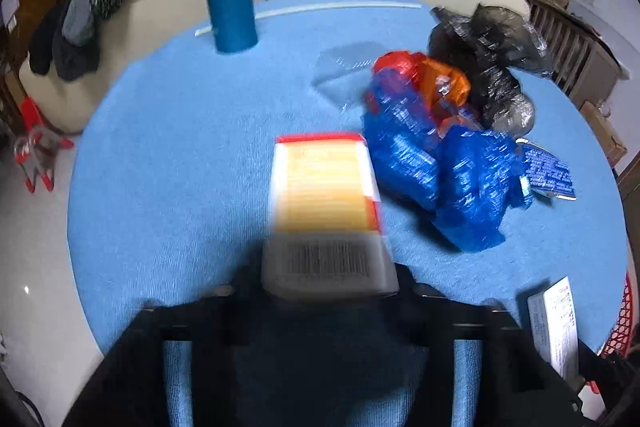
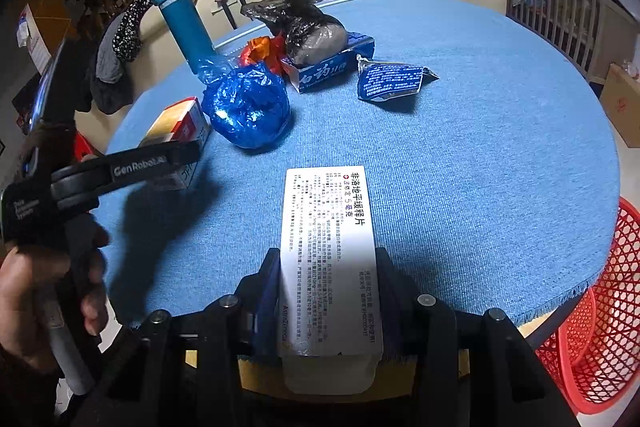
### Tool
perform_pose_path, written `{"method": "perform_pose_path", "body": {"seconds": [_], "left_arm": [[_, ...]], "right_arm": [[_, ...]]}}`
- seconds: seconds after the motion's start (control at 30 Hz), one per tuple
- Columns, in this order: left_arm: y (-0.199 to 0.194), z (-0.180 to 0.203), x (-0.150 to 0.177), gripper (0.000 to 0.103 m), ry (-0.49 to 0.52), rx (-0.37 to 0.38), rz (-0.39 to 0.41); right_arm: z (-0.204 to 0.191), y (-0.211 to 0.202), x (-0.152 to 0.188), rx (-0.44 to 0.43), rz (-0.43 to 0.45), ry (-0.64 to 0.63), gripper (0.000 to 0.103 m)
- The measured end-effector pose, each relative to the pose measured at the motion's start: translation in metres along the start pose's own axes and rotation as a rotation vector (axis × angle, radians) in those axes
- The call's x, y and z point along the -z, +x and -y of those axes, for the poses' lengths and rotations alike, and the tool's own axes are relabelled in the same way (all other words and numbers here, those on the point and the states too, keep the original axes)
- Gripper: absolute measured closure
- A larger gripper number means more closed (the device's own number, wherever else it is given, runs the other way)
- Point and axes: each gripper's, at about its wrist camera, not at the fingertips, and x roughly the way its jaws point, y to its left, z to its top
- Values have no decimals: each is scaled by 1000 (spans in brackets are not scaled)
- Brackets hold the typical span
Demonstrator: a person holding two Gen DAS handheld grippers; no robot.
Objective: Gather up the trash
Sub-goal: 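Grasp the white-and-red medicine box with the left tool while the right tool holds the leaflet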
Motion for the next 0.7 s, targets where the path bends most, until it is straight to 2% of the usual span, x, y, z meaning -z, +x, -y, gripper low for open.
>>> {"method": "perform_pose_path", "body": {"seconds": [0.13,0.37,0.7], "left_arm": [[-3,-8,0,55,-7,13,21],[-34,3,14,55,6,28,58],[-76,11,22,55,29,45,135]], "right_arm": [[-2,1,-1,10,-1,-11,55],[-2,-5,2,13,2,-2,55],[-3,-48,1,27,116,18,55]]}}
